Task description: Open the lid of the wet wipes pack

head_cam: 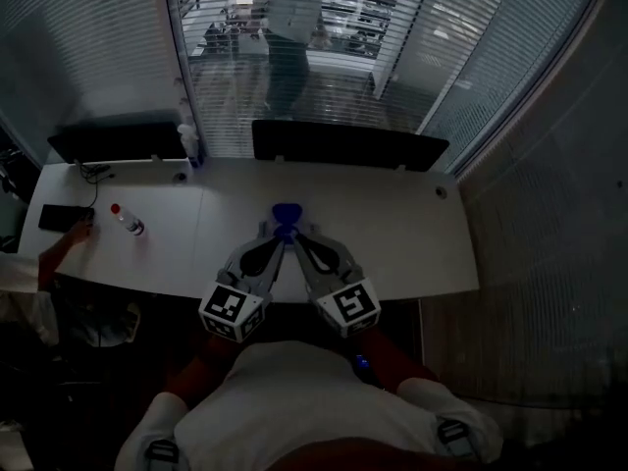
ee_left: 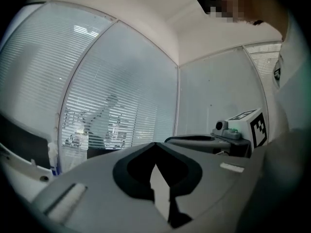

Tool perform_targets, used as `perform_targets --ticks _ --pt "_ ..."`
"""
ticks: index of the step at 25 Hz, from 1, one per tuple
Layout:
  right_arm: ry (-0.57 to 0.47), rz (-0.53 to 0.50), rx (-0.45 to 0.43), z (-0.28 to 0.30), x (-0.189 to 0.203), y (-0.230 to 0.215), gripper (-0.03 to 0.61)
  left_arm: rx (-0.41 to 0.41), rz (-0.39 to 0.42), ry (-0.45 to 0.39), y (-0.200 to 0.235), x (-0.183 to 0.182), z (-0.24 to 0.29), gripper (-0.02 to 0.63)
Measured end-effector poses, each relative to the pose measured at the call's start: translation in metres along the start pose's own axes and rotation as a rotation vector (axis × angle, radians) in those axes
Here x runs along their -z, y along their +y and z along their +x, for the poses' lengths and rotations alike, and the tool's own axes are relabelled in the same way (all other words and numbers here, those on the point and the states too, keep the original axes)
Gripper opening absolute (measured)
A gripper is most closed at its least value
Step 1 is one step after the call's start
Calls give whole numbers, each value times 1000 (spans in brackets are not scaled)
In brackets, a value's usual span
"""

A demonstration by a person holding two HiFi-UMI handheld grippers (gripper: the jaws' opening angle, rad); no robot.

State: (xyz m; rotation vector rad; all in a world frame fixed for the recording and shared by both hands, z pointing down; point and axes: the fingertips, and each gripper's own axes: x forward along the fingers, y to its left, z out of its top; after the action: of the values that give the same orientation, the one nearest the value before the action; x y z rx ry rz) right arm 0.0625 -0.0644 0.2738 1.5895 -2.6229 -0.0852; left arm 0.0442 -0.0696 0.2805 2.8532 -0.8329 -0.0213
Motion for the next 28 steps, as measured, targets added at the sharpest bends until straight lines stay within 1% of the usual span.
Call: perform_targets --ticks 2,4,8,11,13,16,19,22,25,28 --pt "-7 33 5 -9 0 5 2 12 15 -10 -7 2 -5 3" --pt "-17 44 14 -17 0 6 2 21 20 -20 -11 2 -8 3" --pt "-52 69 16 -23 -24 11 2 22 39 -25 -16 0 -10 3" --pt "-55 73 20 -27 -20 10 2 26 40 -26 -19 0 -10 3" --pt "-48 86 33 -31 -11 6 2 27 41 -25 -23 0 -10 3" --pt "-38 57 55 -34 -8 2 0 29 36 -24 -26 -2 -9 3" --pt "-43 75 52 -36 -16 3 0 27 36 -27 -28 -4 -8 3" --pt "-47 86 43 -37 -13 4 0 23 32 -27 -28 -4 -8 3" --pt "-53 78 38 -37 -26 8 0 21 29 -21 -28 -4 -10 3" --pt "-55 80 33 -39 -31 8 0 19 20 -21 -30 -6 -11 3"
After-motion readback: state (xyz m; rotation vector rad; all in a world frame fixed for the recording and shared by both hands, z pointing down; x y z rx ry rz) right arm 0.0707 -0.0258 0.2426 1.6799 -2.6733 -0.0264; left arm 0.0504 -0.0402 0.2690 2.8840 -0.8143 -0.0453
